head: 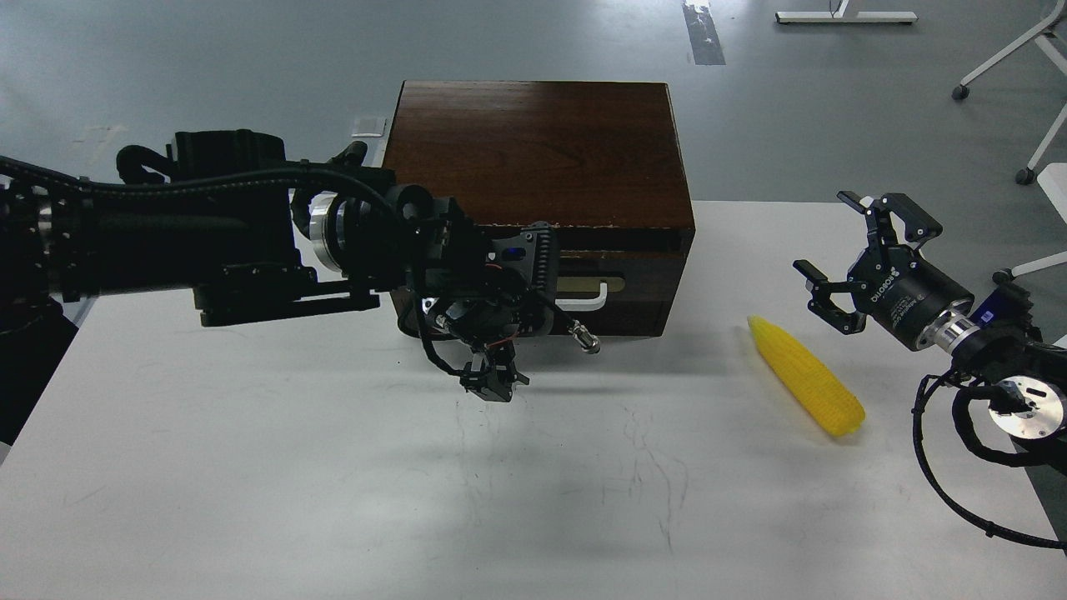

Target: Put corn in drawer with both arms

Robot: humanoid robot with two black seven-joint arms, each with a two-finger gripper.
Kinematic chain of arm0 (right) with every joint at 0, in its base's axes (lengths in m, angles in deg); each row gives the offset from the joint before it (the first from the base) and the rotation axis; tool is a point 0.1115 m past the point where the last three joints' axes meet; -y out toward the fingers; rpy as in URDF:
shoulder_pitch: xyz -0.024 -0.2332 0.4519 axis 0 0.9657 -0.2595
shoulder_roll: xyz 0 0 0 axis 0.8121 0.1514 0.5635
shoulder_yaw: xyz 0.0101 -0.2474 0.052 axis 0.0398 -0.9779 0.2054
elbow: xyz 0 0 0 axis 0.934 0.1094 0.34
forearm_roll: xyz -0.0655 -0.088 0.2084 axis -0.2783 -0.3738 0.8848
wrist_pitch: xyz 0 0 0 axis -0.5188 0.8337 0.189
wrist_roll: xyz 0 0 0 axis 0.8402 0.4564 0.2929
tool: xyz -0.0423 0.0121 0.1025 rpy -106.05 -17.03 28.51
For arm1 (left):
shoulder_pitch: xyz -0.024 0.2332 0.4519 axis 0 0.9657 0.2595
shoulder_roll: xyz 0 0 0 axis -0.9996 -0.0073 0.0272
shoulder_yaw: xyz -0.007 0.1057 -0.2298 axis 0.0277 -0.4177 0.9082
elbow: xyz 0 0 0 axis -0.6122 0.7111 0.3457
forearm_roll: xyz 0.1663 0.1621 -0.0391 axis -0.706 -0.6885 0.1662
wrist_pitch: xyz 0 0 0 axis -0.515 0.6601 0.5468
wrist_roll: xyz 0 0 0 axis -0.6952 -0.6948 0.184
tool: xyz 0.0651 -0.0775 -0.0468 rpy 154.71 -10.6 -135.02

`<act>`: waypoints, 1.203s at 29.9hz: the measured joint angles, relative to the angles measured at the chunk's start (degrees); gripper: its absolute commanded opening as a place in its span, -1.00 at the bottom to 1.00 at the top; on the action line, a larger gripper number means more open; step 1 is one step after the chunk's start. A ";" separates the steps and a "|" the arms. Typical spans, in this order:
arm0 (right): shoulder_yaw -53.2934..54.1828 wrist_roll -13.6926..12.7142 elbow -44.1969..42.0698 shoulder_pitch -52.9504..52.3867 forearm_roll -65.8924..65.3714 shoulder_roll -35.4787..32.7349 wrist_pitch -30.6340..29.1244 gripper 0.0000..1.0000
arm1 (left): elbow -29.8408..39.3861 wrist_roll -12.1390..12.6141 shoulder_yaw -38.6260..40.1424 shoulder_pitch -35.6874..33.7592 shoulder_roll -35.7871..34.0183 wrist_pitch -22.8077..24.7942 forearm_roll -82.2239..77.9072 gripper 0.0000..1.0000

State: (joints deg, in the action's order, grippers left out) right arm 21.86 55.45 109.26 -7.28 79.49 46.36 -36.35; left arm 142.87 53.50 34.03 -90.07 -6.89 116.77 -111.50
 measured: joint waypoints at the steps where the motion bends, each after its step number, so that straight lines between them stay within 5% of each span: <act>1: 0.00 0.00 0.00 0.01 0.00 0.00 0.00 0.99 | 1.11 0.00 0.01 -0.02 -0.31 0.00 0.18 0.96; 16: 0.00 0.00 0.01 0.17 0.00 -0.07 0.00 0.99 | 14.22 -0.05 0.06 0.37 -7.76 -0.09 0.32 0.96; 36: -0.24 0.00 0.06 0.27 0.00 0.09 0.00 0.99 | 13.54 -0.05 0.70 -1.51 -7.39 -0.01 -0.33 0.96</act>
State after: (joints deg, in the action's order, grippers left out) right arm 21.62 55.45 109.32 -7.01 79.49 46.45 -36.35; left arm 156.41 53.45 34.73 -91.58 -14.28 116.76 -111.82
